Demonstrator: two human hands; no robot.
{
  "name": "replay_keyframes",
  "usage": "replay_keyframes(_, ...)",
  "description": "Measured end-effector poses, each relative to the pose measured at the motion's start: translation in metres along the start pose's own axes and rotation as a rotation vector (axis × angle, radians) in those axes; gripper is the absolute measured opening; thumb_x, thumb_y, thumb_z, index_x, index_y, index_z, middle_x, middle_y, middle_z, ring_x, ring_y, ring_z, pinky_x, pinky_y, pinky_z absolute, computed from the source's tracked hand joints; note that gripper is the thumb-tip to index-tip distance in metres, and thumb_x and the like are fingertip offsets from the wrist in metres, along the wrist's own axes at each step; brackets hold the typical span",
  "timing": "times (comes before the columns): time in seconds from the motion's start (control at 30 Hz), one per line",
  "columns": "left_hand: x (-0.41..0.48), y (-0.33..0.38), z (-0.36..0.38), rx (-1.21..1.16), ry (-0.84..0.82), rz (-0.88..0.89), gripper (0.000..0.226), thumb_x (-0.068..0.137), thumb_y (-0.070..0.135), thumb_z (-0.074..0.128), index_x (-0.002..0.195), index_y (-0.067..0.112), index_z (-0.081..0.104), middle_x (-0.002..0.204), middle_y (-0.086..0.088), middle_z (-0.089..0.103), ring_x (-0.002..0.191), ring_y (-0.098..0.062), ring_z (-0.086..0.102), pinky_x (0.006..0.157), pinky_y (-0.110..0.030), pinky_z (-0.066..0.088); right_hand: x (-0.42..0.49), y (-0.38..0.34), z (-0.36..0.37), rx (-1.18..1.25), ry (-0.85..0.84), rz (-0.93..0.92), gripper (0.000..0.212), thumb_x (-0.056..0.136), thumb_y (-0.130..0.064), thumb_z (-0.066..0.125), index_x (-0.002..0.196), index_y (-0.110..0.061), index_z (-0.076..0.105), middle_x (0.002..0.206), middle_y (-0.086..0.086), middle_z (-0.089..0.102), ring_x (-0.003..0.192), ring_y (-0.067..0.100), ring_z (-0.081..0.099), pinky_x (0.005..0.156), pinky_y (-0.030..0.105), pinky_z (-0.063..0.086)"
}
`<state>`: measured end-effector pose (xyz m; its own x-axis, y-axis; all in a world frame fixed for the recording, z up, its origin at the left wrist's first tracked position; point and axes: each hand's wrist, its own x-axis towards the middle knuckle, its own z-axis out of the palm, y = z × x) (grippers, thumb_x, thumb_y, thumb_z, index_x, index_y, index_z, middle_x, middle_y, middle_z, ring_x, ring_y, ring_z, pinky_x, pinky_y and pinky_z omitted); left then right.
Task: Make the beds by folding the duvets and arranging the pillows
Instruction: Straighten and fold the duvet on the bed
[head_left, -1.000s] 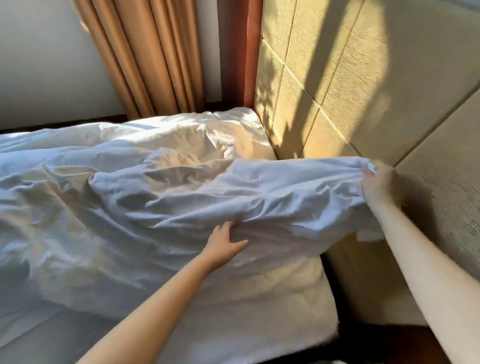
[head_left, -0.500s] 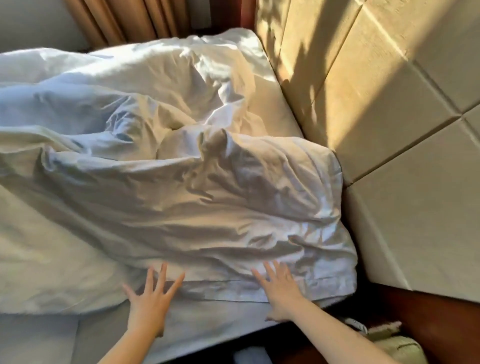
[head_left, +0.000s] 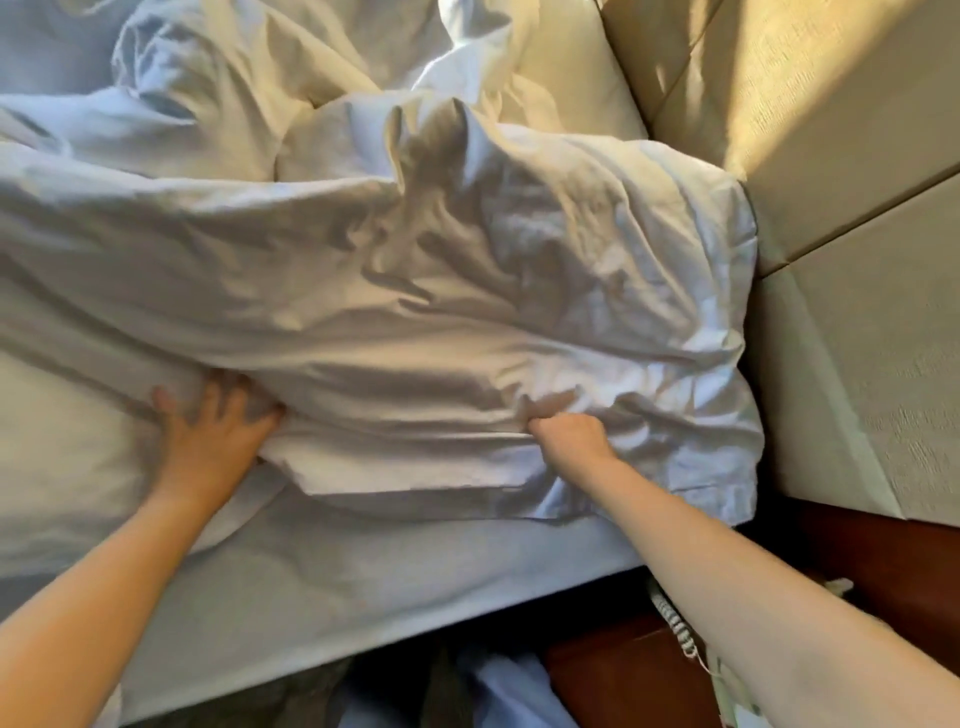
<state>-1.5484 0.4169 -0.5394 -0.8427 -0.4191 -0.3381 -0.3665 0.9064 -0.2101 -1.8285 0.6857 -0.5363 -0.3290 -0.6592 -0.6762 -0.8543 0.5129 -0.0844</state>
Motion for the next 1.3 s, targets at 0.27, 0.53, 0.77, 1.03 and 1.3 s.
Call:
replay_keyframes(0.27, 0.017, 0.091, -0.016, -0.422, -0.422, 0.004, 0.031, 0.097, 0.02, 0.042, 0.123, 0.027, 0.057, 0.138, -0.007, 0.052, 0.125, -0.027, 0.049, 0.103, -0.035, 0.036, -0.074, 0.057, 0.024, -0.262, -0.387, -0.072, 0.018, 0.088, 0.0, 0.043, 0.096, -0.007, 0.058, 0.09, 0.011, 0.058, 0.108, 0.031, 0.059, 0.084, 0.037, 0.047)
replay_keyframes(0.53, -0.077, 0.182, 0.002, -0.73, -0.665, -0.02, 0.025, 0.092, 0.023, 0.045, 0.115, 0.031, 0.049, 0.128, -0.003, 0.049, 0.122, -0.026, 0.048, 0.097, -0.036, 0.041, -0.08, 0.071, 0.025, -0.148, -0.382, 0.013, 0.046, 0.091, -0.005, 0.036, 0.136, -0.01, 0.035, 0.131, 0.012, 0.046, 0.119, 0.029, 0.048, 0.087, 0.035, 0.042)
replay_keyframes(0.77, -0.084, 0.106, -0.031, -0.583, -0.359, -0.302, 0.04, 0.093, 0.02, 0.042, 0.133, 0.024, 0.045, 0.14, 0.003, 0.039, 0.133, -0.017, 0.034, 0.105, -0.035, 0.028, -0.037, -0.032, -0.027, -0.029, 0.105, -0.184, 0.047, 0.089, -0.016, 0.045, 0.136, -0.014, 0.041, 0.131, 0.014, 0.042, 0.123, 0.033, 0.04, 0.099, 0.039, 0.036)
replay_keyframes(1.03, -0.177, -0.047, -0.061, -0.569, -0.095, -0.936, 0.038, 0.094, 0.018, 0.046, 0.132, 0.016, 0.047, 0.138, -0.006, 0.043, 0.123, -0.025, 0.045, 0.101, -0.038, 0.039, -0.005, -0.18, -0.107, -0.07, 0.128, -0.443, 0.053, 0.092, -0.026, 0.047, 0.142, -0.018, 0.032, 0.141, 0.011, 0.034, 0.132, 0.03, 0.033, 0.104, 0.037, 0.031)
replay_keyframes(1.3, -0.32, -0.194, -0.074, -0.679, 0.328, -1.581, 0.041, 0.095, 0.023, 0.049, 0.131, 0.005, 0.043, 0.132, -0.02, 0.043, 0.114, -0.039, 0.049, 0.095, -0.05, 0.038, -0.022, -0.396, -0.185, -0.092, 0.327, -0.764, 0.07, 0.079, -0.025, 0.063, 0.14, -0.022, 0.029, 0.138, 0.022, 0.041, 0.125, 0.042, 0.042, 0.103, 0.051, 0.037)
